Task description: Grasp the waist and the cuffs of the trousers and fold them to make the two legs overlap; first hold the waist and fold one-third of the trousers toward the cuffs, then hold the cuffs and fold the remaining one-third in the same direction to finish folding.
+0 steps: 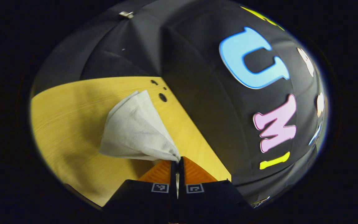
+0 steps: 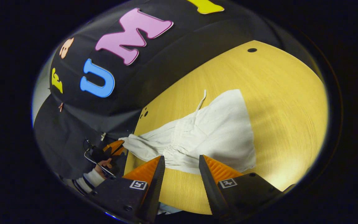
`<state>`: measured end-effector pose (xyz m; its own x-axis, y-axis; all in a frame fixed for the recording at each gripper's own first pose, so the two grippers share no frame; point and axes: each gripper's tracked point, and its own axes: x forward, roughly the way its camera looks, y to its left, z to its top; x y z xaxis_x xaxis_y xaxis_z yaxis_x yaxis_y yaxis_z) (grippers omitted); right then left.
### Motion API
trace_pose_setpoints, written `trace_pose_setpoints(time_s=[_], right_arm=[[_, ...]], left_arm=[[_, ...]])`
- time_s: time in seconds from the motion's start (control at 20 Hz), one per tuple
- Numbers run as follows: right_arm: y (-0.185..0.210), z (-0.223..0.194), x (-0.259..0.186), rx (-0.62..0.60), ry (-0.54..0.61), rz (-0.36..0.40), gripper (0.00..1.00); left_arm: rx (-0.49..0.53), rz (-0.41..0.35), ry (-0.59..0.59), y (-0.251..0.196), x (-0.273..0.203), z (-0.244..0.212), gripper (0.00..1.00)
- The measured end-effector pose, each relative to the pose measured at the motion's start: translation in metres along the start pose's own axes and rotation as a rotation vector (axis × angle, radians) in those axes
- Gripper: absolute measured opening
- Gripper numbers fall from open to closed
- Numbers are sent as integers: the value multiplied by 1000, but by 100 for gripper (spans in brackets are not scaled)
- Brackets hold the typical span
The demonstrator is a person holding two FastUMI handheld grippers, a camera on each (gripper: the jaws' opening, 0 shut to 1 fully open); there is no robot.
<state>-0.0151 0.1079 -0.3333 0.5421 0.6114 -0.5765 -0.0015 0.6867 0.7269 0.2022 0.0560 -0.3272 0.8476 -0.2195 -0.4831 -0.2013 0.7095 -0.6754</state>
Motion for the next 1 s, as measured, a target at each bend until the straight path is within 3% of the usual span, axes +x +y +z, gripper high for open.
trace_pose_setpoints(time_s=[0.15, 0.5, 0.75, 1.0], right_arm=[[-23, 12, -26, 11, -57, -46, 69], [-60, 36, -71, 68, -159, -118, 69], [-84, 41, -95, 98, -195, -155, 69], [-105, 45, -112, 138, -226, -181, 69]], left_arm=[[132, -86, 17, -51, 4, -9, 6], [451, -248, 124, -139, 19, -81, 6], [663, -307, 232, -165, 21, -152, 6], [923, -355, 414, -151, 19, -244, 6]])
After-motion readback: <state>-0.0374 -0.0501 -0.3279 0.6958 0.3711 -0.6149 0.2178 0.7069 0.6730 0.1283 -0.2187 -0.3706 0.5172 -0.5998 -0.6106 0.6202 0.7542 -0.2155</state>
